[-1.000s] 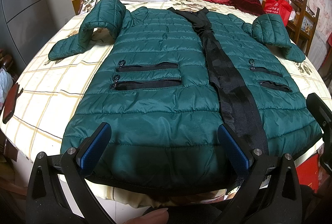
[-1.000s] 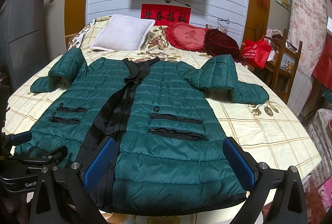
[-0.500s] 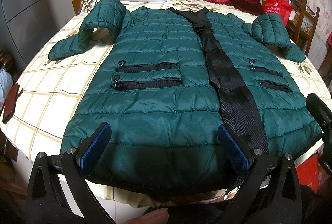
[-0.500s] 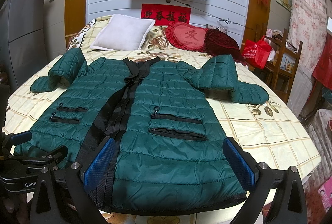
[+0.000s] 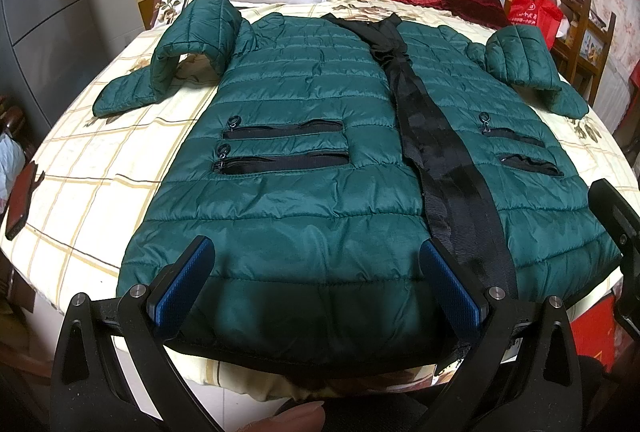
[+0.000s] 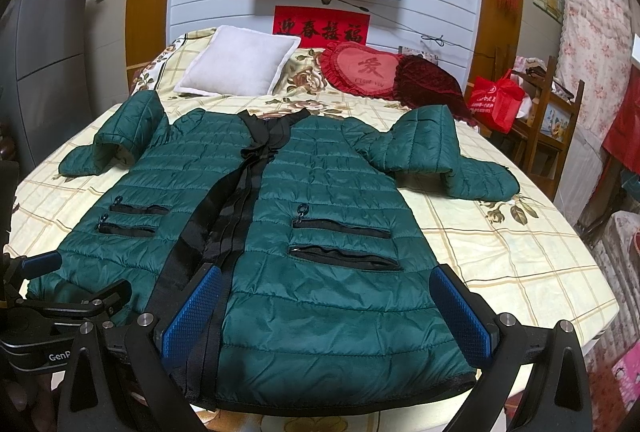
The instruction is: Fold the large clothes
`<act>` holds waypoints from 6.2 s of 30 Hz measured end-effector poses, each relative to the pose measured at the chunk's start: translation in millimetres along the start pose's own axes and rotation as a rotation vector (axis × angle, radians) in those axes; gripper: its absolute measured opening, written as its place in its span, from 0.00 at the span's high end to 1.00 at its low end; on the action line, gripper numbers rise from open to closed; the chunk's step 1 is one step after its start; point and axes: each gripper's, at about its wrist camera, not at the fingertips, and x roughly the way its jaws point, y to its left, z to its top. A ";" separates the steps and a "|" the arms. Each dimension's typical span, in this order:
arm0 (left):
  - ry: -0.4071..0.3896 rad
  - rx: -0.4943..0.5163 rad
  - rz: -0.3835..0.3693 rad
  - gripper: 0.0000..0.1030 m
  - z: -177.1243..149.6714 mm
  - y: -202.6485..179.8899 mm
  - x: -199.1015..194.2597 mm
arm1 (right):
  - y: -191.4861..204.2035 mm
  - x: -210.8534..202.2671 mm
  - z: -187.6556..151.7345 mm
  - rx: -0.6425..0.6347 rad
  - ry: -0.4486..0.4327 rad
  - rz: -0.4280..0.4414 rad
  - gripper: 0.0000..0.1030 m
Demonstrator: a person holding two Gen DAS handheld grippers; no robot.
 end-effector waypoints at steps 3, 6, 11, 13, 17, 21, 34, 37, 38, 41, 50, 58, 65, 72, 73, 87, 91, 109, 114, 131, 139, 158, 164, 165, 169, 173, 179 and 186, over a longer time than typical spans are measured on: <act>0.001 -0.004 -0.001 0.00 -0.6 -1.2 0.0 | -0.7 -0.2 -0.4 0.000 0.001 0.000 0.00; 0.000 -0.002 -0.001 0.00 -0.4 -1.1 -0.5 | -0.1 -0.1 0.0 -0.001 0.000 -0.001 0.00; 0.002 -0.007 -0.004 0.00 -0.7 -2.0 -0.6 | 0.3 0.0 0.3 0.001 0.001 0.001 0.00; 0.003 -0.010 -0.007 0.00 0.8 -0.7 -1.1 | 0.2 -0.1 0.0 0.000 0.001 0.000 0.00; 0.004 -0.011 -0.008 0.00 -0.5 -3.5 -2.4 | 0.0 0.6 -0.6 -0.005 0.001 -0.002 0.00; 0.004 -0.011 -0.008 0.00 0.1 -2.2 -1.9 | -0.8 0.4 -1.2 -0.003 0.001 -0.002 0.00; 0.004 -0.012 -0.010 0.00 0.7 -0.3 -1.3 | 0.0 0.4 -0.6 -0.004 0.001 -0.002 0.00; 0.004 -0.012 -0.010 0.00 0.3 -1.7 -1.8 | 0.4 0.4 -0.4 -0.005 0.001 -0.002 0.00; 0.004 -0.012 -0.010 0.00 0.9 -0.1 -1.2 | -0.7 0.2 -0.9 -0.005 0.001 -0.003 0.00; 0.005 -0.011 -0.007 0.00 0.2 -1.9 -1.9 | -0.2 0.5 -0.6 -0.003 0.000 -0.001 0.00; 0.011 -0.025 -0.031 0.00 3.7 5.2 -8.0 | 2.7 -3.9 1.9 0.011 -0.016 -0.011 0.00; -0.093 -0.049 0.027 0.00 44.1 39.5 -38.6 | 1.7 -7.9 3.1 0.027 -0.022 0.010 0.00; -0.241 -0.033 0.049 0.00 46.2 64.9 -42.3 | -26.2 -73.6 68.9 0.046 -0.085 0.196 0.00; -0.129 -0.068 -0.054 0.00 47.5 80.5 -27.7 | -28.7 -83.5 132.4 0.150 0.095 0.573 0.00; -0.125 -0.073 -0.042 0.00 46.8 83.1 -26.3 | -25.5 -76.9 135.9 0.193 0.116 0.599 0.00; -0.089 -0.079 -0.055 0.00 57.1 111.0 18.9 | 26.5 56.4 95.4 0.183 0.005 0.237 0.00; -0.042 -0.068 -0.047 0.00 67.4 108.3 41.9 | 34.5 92.5 82.6 0.100 -0.030 0.135 0.00; 0.100 -0.067 -0.037 0.00 51.6 107.3 111.3 | 33.0 210.4 42.5 0.050 0.321 0.028 0.00; 0.138 -0.062 -0.067 0.00 53.2 104.1 104.6 | 31.8 206.2 40.0 0.068 0.322 0.027 0.00; 0.025 -0.598 0.047 0.01 155.3 402.3 147.2 | 36.8 204.9 38.4 0.060 0.309 0.017 0.00; 0.110 -0.569 0.027 0.01 169.0 404.3 215.5 | 36.3 205.3 38.8 0.054 0.306 0.013 0.00; -0.133 -0.607 0.342 0.85 168.7 461.7 108.5 | 36.5 205.8 39.6 0.060 0.303 0.017 0.00; -0.197 -0.463 0.246 0.86 191.7 412.6 77.5 | 33.1 206.5 41.2 0.056 0.328 0.036 0.00; -0.216 -0.429 0.191 0.86 198.6 390.8 72.1 | 30.4 204.9 43.2 0.060 0.333 0.037 0.00; -0.265 -0.273 -0.037 0.86 223.7 290.0 59.0 | 6.0 186.1 51.7 0.142 0.242 -0.035 0.00; -0.230 -0.192 -0.296 0.86 240.6 192.4 69.0 | -18.1 179.1 51.2 0.124 0.227 -0.218 0.00; -0.156 -0.063 -0.514 0.86 257.0 65.3 97.9 | -38.4 177.6 48.2 0.067 0.234 -0.286 0.00; -0.034 0.046 -0.589 0.86 263.5 -42.5 158.9 | -66.9 180.8 33.0 0.101 0.285 -0.173 0.00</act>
